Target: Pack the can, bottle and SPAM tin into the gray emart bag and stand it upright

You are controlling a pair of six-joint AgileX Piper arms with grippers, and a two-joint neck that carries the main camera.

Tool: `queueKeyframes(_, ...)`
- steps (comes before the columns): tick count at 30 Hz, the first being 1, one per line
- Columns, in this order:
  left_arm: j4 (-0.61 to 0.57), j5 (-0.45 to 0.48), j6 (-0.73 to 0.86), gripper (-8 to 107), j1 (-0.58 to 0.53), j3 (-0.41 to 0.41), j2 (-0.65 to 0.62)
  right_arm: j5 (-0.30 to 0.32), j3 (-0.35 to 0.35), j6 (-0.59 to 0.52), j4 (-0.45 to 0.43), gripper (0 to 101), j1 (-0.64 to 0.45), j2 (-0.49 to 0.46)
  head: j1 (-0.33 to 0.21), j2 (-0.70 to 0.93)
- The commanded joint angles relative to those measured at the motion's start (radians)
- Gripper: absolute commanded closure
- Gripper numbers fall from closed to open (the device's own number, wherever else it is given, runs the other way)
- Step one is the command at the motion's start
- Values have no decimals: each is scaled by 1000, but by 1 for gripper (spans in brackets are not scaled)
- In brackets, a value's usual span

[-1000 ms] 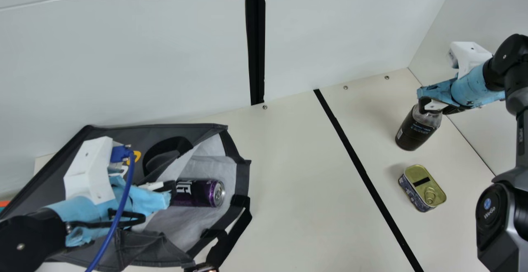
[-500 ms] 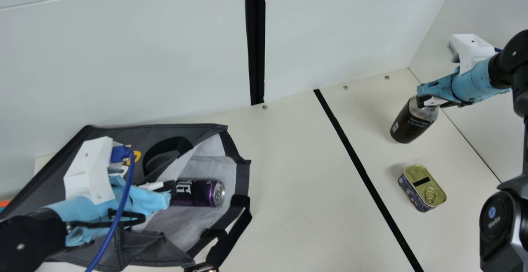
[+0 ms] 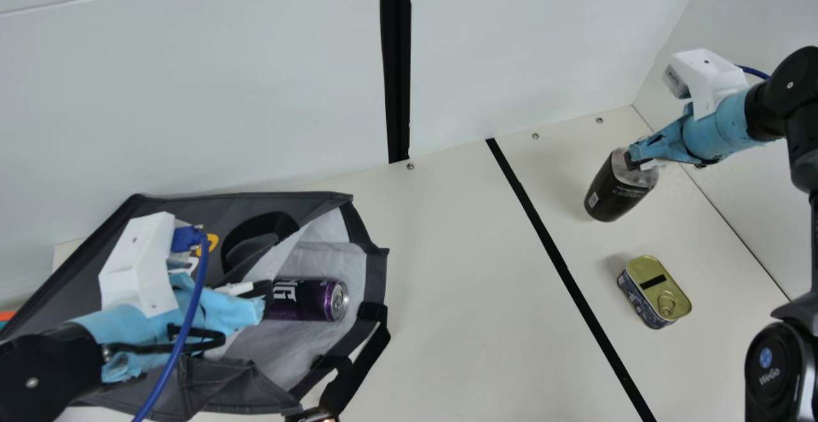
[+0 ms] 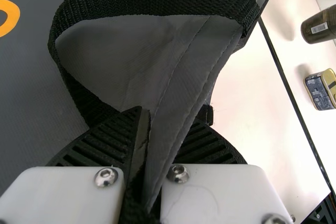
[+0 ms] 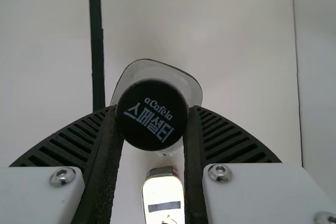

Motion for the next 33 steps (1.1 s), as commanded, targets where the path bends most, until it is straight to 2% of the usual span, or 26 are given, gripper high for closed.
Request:
queueKeyframes(1,0,0,0,107,0,0,0,0,16,-23,7,101,9,-13,-23,-2)
queueKeyframes(33,0,0,0,107,0,0,0,0,312,-339,108,101,255,-243,-23,-2)
